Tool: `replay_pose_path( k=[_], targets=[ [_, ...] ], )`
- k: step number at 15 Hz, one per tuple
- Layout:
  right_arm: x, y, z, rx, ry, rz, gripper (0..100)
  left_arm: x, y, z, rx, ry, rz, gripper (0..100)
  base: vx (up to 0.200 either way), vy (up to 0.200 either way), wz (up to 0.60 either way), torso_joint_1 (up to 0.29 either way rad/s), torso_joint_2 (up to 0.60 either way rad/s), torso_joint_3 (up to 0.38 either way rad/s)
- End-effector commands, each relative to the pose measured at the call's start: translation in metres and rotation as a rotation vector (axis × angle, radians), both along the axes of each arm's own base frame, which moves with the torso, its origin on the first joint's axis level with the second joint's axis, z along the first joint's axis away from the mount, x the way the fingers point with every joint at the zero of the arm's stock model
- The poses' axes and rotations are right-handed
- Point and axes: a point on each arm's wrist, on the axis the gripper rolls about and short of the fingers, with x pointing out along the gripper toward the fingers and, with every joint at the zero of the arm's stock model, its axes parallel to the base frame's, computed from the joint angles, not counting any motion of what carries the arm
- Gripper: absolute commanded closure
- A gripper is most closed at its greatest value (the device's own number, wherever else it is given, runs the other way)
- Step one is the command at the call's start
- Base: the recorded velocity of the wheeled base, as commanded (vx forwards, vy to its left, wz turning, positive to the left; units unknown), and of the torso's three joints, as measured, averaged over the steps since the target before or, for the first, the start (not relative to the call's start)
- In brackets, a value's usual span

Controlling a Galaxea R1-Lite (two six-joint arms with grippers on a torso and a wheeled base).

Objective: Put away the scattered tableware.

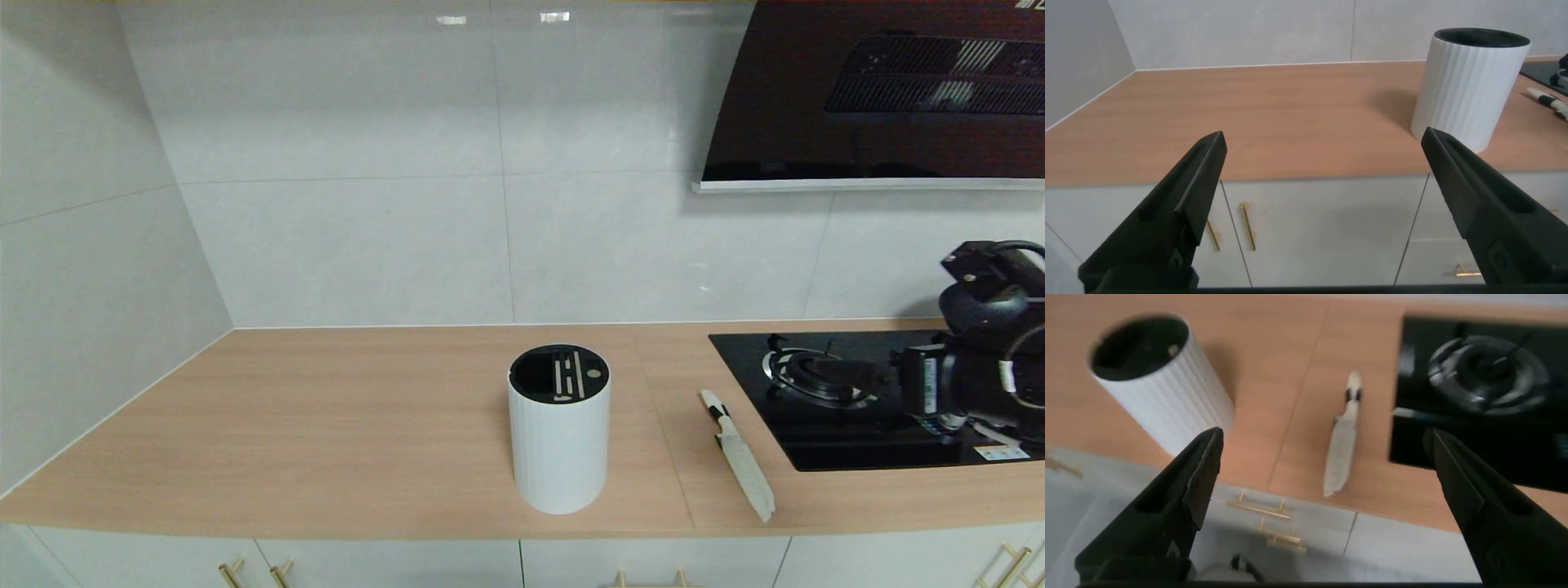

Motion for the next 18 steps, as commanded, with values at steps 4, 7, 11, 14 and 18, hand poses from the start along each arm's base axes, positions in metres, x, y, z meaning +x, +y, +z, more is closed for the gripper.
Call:
replay_pose_path(
  k=[4,7,11,14,18],
  targets=[
    [0.089,0.022,-0.083,-0.036,0.162,0.013,0,0.0,0.0,0.0,0.0,0.001,0.001,0,0.0,0.0,0.0,0.0,0.0,0.0],
    [0.125,0.029,-0.125,-0.071,0.203,-0.024,0,0.0,0.0,0.0,0.0,0.001,0.001,0,0.0,0.0,0.0,0.0,0.0,0.0],
    [0.147,0.034,-0.179,-0.126,0.297,-0.082,0,0.0,0.0,0.0,0.0,0.001,0.001,0,0.0,0.0,0.0,0.0,0.0,0.0],
    [0.158,0.038,-0.215,-0.13,0.256,-0.126,0,0.0,0.0,0.0,0.0,0.001,0.001,0,0.0,0.0,0.0,0.0,0.0,0.0],
    [0.177,0.038,-0.239,-0.105,0.239,-0.164,0,0.0,0.0,0.0,0.001,0.001,0.001,0,0.0,0.0,0.0,0.0,0.0,0.0]
  ],
)
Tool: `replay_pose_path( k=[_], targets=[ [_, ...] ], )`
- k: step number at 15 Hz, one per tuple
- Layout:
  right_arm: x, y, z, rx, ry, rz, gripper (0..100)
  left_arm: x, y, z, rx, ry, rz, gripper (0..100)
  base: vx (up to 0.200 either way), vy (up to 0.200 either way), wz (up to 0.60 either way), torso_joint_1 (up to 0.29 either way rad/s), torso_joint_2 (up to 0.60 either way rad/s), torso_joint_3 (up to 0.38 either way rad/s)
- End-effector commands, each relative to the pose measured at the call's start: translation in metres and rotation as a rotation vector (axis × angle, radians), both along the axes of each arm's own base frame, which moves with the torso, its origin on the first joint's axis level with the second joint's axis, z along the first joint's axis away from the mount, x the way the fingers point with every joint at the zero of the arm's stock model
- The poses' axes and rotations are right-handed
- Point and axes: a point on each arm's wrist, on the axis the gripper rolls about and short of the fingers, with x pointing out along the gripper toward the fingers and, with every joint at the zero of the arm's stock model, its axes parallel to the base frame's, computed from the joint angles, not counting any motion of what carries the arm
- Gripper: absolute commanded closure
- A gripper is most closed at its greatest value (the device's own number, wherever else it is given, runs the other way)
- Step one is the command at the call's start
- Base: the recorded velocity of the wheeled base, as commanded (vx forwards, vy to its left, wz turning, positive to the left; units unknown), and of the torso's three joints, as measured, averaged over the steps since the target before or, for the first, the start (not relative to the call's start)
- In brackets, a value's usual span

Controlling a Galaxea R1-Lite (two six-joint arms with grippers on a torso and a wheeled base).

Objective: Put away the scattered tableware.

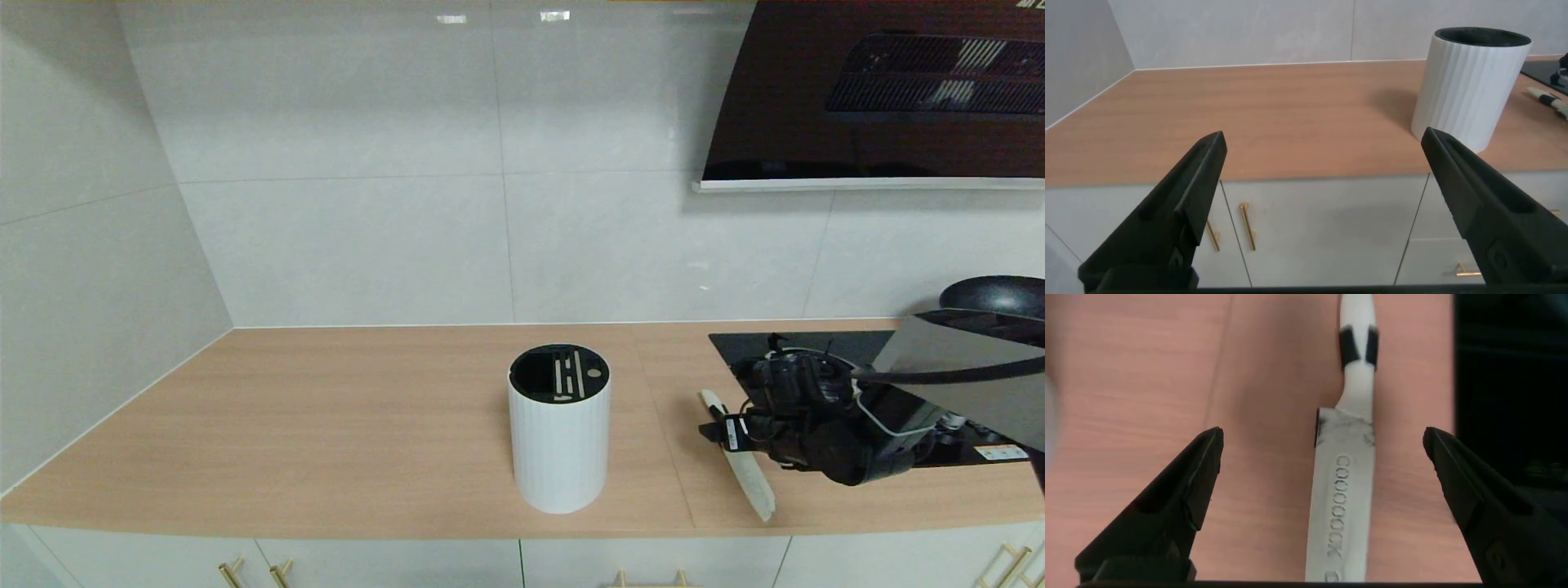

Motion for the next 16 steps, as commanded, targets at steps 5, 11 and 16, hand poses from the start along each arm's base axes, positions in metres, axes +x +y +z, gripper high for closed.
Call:
replay_pose_path(
  k=[5,11,16],
  targets=[
    [0.019,-0.002,-0.034,0.006,0.023,-0.043,0,0.0,0.0,0.0,0.0,0.001,0.0,0,0.0,0.0,0.0,0.0,0.0,0.0],
    [0.03,-0.006,-0.04,0.04,0.01,-0.082,0,0.0,0.0,0.0,0.0,0.001,0.0,0,0.0,0.0,0.0,0.0,0.0,0.0],
    [0.03,-0.007,-0.04,0.04,0.011,-0.083,0,0.0,0.0,0.0,0.0,0.001,0.0,0,0.0,0.0,0.0,0.0,0.0,0.0]
  ],
)
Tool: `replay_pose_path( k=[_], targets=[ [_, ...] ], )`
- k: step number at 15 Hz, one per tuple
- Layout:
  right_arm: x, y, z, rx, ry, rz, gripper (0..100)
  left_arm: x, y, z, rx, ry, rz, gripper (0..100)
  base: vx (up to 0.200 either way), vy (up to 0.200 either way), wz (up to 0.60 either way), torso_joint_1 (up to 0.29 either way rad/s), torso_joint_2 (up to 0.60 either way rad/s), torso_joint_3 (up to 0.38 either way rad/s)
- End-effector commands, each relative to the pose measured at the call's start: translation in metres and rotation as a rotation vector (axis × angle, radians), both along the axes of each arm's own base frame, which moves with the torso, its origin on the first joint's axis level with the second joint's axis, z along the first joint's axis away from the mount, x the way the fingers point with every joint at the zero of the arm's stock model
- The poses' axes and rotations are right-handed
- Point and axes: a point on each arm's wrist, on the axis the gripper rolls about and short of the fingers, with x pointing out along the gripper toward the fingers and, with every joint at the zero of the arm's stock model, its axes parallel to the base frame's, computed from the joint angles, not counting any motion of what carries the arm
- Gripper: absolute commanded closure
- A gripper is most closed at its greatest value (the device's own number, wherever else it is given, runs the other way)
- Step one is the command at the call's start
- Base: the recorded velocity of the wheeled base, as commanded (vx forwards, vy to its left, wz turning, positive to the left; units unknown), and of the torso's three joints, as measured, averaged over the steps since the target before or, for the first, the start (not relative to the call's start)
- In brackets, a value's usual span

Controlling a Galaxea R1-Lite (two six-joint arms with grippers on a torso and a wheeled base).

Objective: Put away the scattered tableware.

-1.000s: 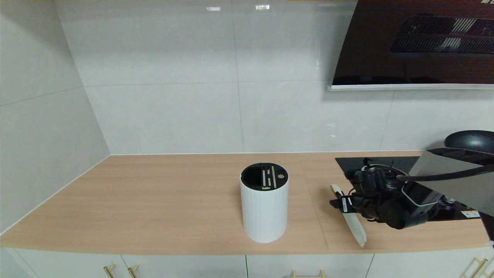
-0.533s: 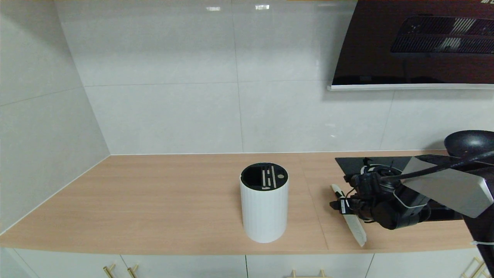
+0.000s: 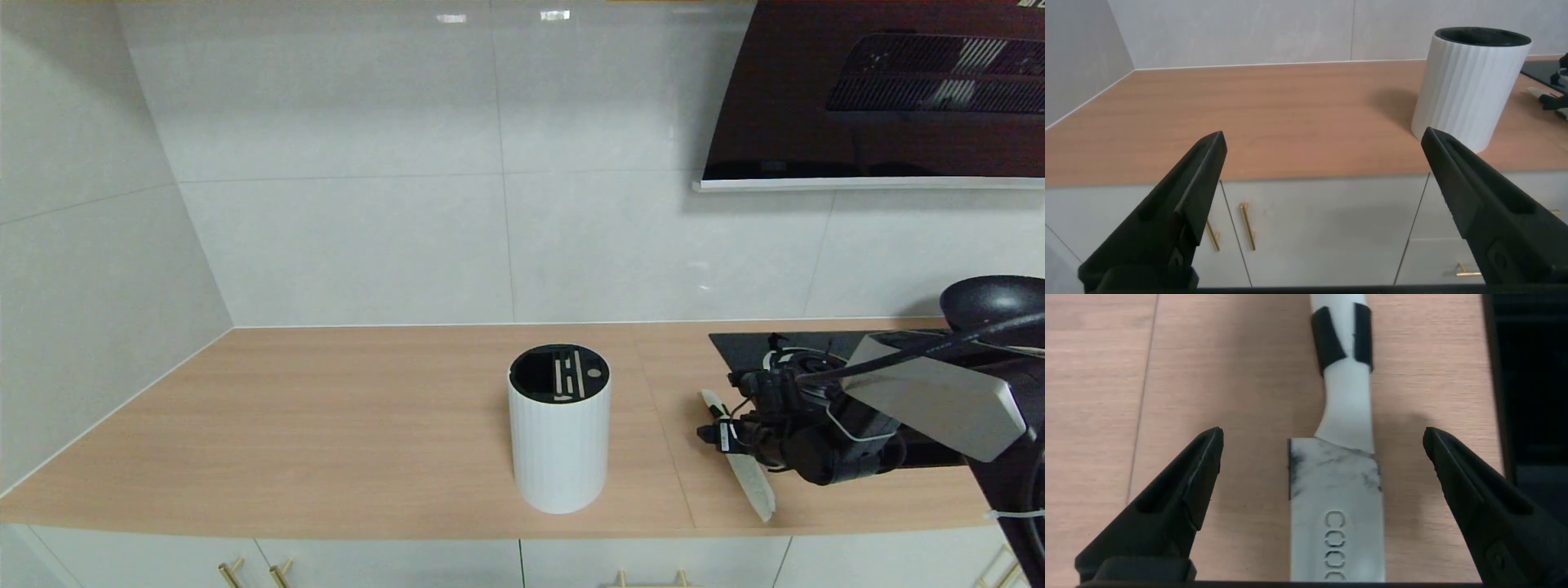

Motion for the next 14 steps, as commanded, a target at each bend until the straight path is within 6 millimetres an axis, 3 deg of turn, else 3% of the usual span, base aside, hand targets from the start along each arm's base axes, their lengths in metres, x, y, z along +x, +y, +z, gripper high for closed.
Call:
replay_pose_path(
  k=[1,14],
  targets=[
    [0.0002,0.0002,0.0006,0.0,-0.001,0.001,0,0.0,0.0,0.0,0.001,0.001,0.0,0,0.0,0.0,0.0,0.0,0.0,0.0],
    [-0.0037,-0.0031,-0.0051,-0.012,0.054,-0.004,0,0.0,0.0,0.0,0.0,0.001,0.0,0,0.0,0.0,0.0,0.0,0.0,0.0]
  ],
)
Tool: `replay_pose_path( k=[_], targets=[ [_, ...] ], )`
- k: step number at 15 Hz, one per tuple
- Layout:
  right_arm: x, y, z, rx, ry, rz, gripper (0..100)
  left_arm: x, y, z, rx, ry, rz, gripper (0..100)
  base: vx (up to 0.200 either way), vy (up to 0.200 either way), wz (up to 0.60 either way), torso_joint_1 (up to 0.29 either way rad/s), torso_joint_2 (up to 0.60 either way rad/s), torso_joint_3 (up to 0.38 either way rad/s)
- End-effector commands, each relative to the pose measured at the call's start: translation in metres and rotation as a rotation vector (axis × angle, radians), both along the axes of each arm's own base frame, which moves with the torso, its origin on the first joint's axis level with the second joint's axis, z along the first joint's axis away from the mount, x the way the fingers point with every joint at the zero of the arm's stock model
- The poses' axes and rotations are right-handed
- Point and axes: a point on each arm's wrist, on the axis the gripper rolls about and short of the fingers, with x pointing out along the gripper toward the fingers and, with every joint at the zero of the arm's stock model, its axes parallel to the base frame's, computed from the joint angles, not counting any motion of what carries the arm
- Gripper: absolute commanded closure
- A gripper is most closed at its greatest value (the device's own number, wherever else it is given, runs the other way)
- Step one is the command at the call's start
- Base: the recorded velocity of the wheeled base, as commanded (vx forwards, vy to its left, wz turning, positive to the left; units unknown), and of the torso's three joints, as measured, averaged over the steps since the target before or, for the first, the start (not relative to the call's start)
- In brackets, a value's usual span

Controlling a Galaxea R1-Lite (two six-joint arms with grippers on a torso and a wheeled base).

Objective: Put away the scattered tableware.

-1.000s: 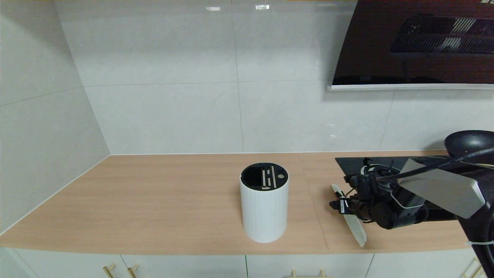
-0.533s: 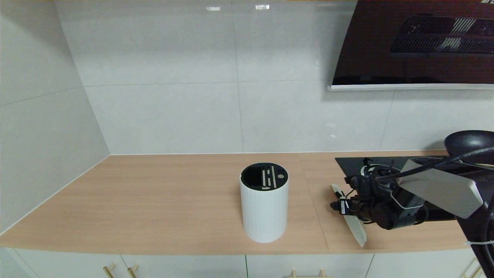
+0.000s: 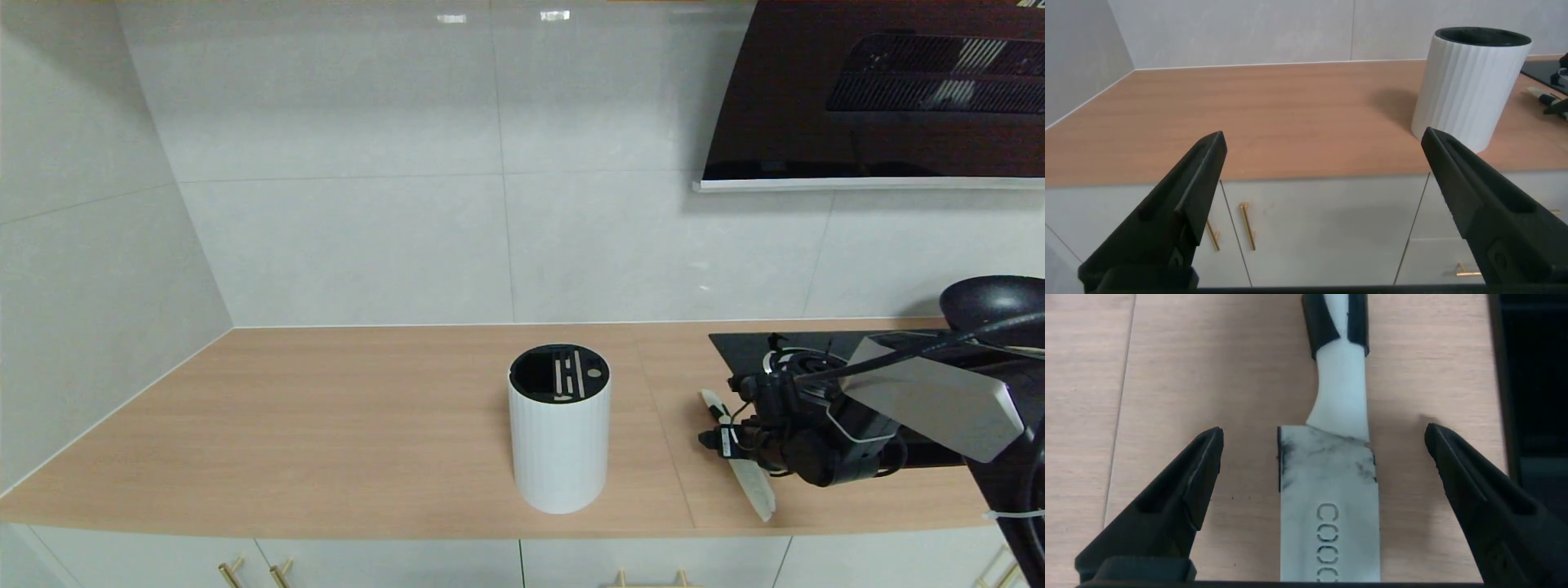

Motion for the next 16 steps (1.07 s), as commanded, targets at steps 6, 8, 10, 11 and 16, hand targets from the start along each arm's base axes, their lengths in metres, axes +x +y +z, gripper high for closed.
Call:
replay_pose_path(
  k=[6,8,10,11,16],
  targets=[
    [-0.004,0.0,0.003,-0.006,0.054,0.002,100,0.0,0.0,0.0,0.001,0.001,0.0,0,0.0,0.0,0.0,0.0,0.0,0.0],
    [-0.004,0.0,0.003,-0.006,0.054,0.002,100,0.0,0.0,0.0,0.001,0.001,0.0,0,0.0,0.0,0.0,0.0,0.0,0.0],
    [-0.004,0.0,0.003,-0.006,0.054,0.002,100,0.0,0.0,0.0,0.0,-0.001,0.0,0,0.0,0.0,0.0,0.0,0.0,0.0],
    [-0.003,0.0,0.004,-0.007,0.05,0.002,100,0.0,0.0,0.0,0.0,-0.001,0.0,0,0.0,0.0,0.0,0.0,0.0,0.0],
    [-0.021,0.002,0.067,0.012,-0.045,0.003,100,0.0,0.0,0.0,0.001,0.001,0.0,0,0.0,0.0,0.0,0.0,0.0,0.0]
  ],
)
